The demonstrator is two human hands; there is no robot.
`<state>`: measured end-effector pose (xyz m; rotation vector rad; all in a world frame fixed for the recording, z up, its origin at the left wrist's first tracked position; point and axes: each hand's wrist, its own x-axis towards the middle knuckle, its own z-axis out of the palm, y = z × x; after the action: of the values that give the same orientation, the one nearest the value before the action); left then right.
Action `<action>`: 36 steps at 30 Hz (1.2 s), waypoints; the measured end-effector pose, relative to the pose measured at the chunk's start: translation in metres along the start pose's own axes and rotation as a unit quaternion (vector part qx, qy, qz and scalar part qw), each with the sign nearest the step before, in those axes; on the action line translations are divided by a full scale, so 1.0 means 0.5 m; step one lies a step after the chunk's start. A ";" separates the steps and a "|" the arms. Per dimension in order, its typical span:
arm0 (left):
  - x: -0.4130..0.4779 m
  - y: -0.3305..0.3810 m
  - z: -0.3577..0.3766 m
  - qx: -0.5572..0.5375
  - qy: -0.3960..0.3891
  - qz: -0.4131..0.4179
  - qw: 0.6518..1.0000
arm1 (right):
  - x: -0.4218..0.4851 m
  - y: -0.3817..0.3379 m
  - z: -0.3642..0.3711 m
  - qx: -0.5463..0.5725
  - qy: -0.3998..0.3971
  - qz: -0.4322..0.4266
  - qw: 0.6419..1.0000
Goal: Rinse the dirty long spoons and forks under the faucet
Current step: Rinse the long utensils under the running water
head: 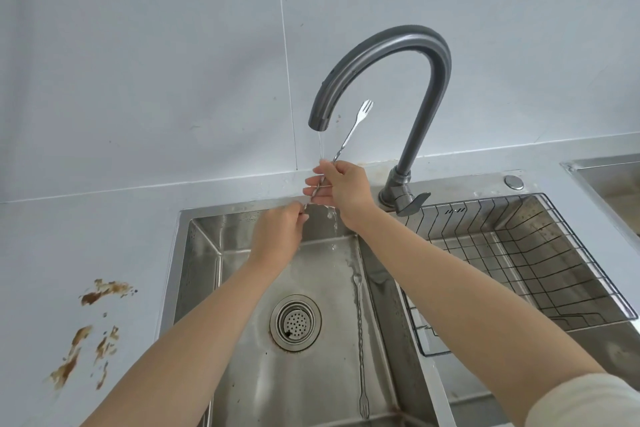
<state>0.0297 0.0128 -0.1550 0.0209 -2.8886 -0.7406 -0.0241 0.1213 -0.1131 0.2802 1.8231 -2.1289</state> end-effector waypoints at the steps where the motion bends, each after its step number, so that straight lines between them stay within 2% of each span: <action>1: -0.008 -0.007 0.000 -0.001 0.000 -0.005 1.000 | -0.001 0.001 0.002 -0.002 0.002 0.004 1.000; 11: -0.057 -0.059 -0.019 0.028 0.019 -0.054 0.998 | -0.001 -0.028 0.011 0.010 0.005 -0.012 1.000; 19: -0.087 -0.082 -0.019 0.036 0.044 -0.040 0.998 | -0.013 -0.031 0.023 0.021 0.007 -0.006 1.000; 24: -0.113 -0.098 -0.015 0.045 0.001 -0.062 0.997 | -0.017 -0.030 0.024 0.059 0.020 -0.034 0.998; 30: -0.123 -0.093 -0.011 0.058 0.015 -0.037 0.997 | -0.021 -0.038 0.034 0.039 0.035 -0.028 0.998; 36: -0.117 -0.065 -0.008 0.033 0.005 -0.053 0.998 | -0.016 -0.051 0.024 0.015 0.033 -0.035 0.999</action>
<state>0.0874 -0.0145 -0.1757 0.1872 -2.9209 -0.6596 -0.0254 0.1138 -0.0849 0.3018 1.8644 -2.2216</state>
